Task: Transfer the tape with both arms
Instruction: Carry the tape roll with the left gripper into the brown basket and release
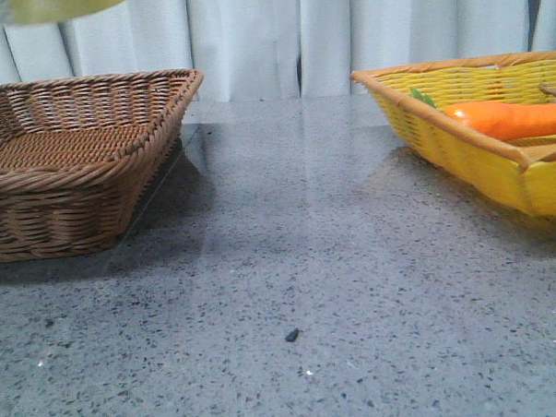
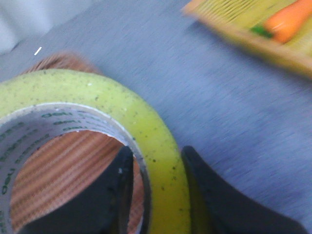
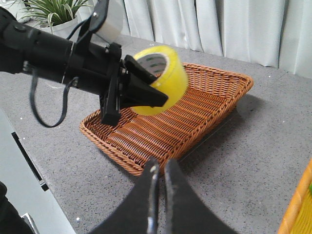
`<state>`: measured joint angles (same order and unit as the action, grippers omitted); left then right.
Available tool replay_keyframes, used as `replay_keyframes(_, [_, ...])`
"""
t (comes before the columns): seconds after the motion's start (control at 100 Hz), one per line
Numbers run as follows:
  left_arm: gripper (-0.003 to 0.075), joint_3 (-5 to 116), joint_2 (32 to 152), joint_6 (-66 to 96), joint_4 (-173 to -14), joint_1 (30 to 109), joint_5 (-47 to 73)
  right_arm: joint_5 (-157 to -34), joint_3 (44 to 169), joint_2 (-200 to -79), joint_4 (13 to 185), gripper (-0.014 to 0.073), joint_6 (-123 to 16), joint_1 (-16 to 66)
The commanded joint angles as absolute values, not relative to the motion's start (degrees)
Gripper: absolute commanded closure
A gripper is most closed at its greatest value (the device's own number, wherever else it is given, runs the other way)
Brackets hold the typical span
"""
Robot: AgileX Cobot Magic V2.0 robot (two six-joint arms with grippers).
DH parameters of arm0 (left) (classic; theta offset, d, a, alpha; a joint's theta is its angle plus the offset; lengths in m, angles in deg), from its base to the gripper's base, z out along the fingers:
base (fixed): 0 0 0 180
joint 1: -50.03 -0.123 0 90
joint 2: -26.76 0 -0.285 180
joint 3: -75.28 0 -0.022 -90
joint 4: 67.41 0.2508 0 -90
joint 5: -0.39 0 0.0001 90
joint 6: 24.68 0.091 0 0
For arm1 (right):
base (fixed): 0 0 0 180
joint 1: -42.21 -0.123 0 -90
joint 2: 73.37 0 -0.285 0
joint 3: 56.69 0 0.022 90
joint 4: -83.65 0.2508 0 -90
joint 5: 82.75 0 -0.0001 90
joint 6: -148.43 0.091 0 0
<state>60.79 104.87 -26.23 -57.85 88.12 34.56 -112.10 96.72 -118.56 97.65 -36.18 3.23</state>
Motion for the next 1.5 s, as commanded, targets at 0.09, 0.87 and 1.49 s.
replay_keyframes(0.09, [0.0741,55.3,103.3,-26.3,-58.0,82.5,27.5,-107.9,98.2,-118.5,98.1,0.0666,-36.2,3.4])
replay_keyframes(0.87, [0.0393,51.2,110.4,-26.3,-61.7,81.4,19.0,-108.0,98.2,-118.5,98.3,0.0666,-36.2,3.4])
replay_keyframes(1.49, [0.0741,41.0,76.7,-26.9,-63.0,81.4,18.1,-100.8,91.2,-114.7,87.1,0.065,-36.2,3.4])
